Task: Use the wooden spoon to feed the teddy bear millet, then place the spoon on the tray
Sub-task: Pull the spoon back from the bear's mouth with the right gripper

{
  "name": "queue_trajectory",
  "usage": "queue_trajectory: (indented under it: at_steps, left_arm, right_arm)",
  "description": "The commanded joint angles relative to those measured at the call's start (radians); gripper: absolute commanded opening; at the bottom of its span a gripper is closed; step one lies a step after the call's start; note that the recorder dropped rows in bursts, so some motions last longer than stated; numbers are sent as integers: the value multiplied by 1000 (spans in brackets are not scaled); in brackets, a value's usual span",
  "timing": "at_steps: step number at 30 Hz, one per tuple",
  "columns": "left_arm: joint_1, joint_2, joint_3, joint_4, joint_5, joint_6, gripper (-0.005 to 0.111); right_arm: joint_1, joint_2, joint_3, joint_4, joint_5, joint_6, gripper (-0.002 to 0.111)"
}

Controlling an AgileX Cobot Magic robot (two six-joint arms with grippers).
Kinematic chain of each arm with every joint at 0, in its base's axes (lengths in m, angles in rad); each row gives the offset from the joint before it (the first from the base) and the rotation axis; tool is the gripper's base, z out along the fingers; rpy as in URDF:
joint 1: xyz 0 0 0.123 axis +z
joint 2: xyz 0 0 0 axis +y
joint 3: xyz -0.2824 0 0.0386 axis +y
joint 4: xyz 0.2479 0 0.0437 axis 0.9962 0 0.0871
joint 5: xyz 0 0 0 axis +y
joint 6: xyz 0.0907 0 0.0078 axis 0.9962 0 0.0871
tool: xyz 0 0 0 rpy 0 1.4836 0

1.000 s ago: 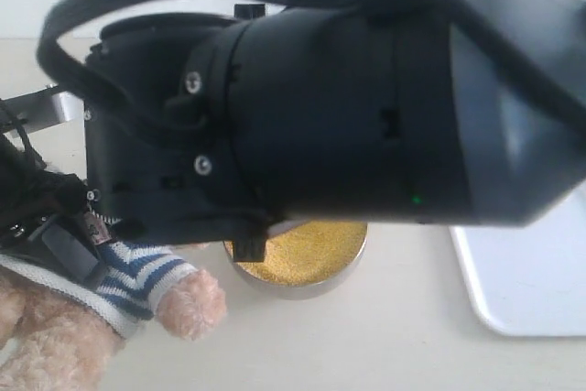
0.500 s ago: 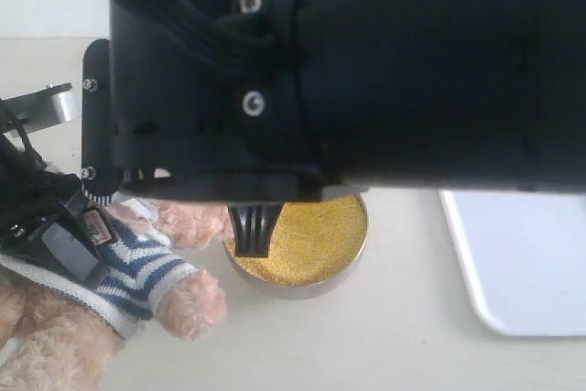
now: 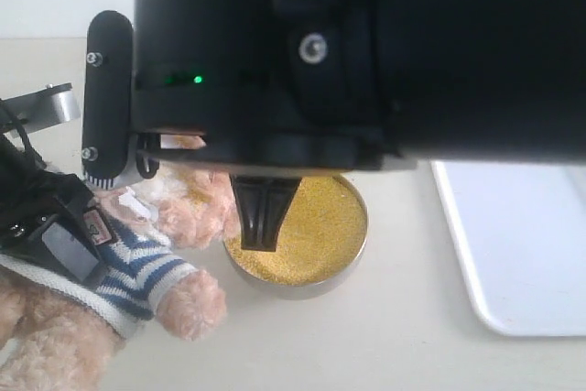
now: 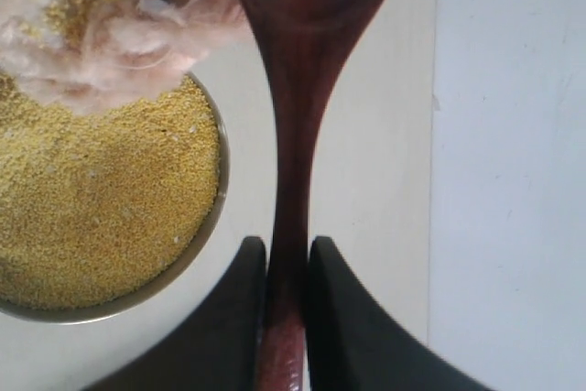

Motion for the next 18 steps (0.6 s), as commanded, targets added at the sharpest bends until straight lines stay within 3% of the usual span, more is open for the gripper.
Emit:
queue_trajectory:
  at_steps: [1,18]
  left_arm:
    - [-4,-16,2,-20,5,7,4]
    - [-4,-77,60,7,5,9,4]
  right_arm:
    - [2,-13,0,1,16,-3,0]
    - [2,-13,0,24,20,-26,0]
